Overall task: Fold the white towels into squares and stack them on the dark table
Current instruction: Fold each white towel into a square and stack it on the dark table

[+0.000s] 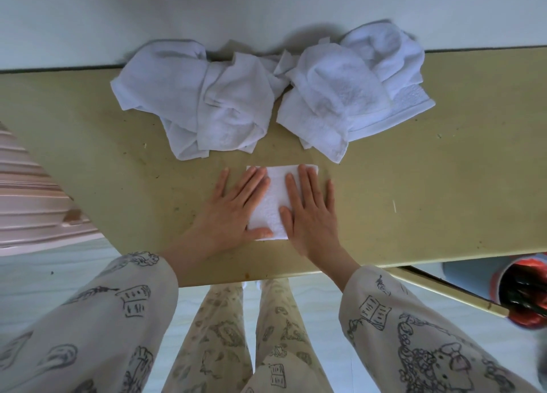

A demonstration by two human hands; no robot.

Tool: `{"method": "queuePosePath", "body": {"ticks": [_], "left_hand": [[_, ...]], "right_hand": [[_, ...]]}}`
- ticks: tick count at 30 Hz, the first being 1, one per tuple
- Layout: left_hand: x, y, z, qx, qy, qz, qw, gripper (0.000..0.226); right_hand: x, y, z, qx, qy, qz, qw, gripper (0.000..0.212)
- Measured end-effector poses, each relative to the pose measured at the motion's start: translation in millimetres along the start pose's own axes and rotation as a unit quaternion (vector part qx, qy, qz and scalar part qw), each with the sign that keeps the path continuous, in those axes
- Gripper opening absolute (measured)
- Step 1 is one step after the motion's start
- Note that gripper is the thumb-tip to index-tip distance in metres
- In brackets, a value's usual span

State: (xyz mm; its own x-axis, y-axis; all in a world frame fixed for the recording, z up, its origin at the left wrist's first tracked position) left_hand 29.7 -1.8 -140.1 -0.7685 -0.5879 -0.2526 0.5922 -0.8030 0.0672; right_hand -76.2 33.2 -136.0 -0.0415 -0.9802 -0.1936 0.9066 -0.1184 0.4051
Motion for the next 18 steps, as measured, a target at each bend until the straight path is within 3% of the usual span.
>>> {"method": "queuePosePath", "body": {"ticks": [4,8,11,14,18], "left_hand": [[-1,0,6,-0.023,0.007,0.028,0.999,0.086],[-6,-1,23,-0.059,-0.017,0.086,0.994,0.058],[-11,1,39,-0.086,-0.056,0.117,0.988,0.040],[-17,9,50,-0.114,-0.077,0.153,0.979,0.031],[-29,16,44,-0.181,-0.055,0.196,0.962,0.018]], "right_hand": [[0,4,10,0.006,0.000,-0.018,1.000,0.056],[0,10,38,0.098,-0.066,-0.021,0.993,0.041],[-1,-4,57,0.193,-0.130,-0.110,0.966,0.028],[-1,-18,47,0.250,-0.068,-0.239,0.936,0.037],[-6,-19,34,0.208,0.003,-0.295,0.933,0.040]]}}
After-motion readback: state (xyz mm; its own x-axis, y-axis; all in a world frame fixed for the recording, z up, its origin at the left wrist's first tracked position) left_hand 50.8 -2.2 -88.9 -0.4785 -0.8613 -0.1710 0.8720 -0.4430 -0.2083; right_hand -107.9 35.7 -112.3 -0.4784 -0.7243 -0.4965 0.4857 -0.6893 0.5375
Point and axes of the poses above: each hand's wrist, its own x-axis towards the middle knuckle, its own z-axis out of the back of the hand, y = z × x, the point moved 10 cm from there along x, towards the middle knuckle, and after that the axes turned 13 degrees about x, right-handed, at the moved point
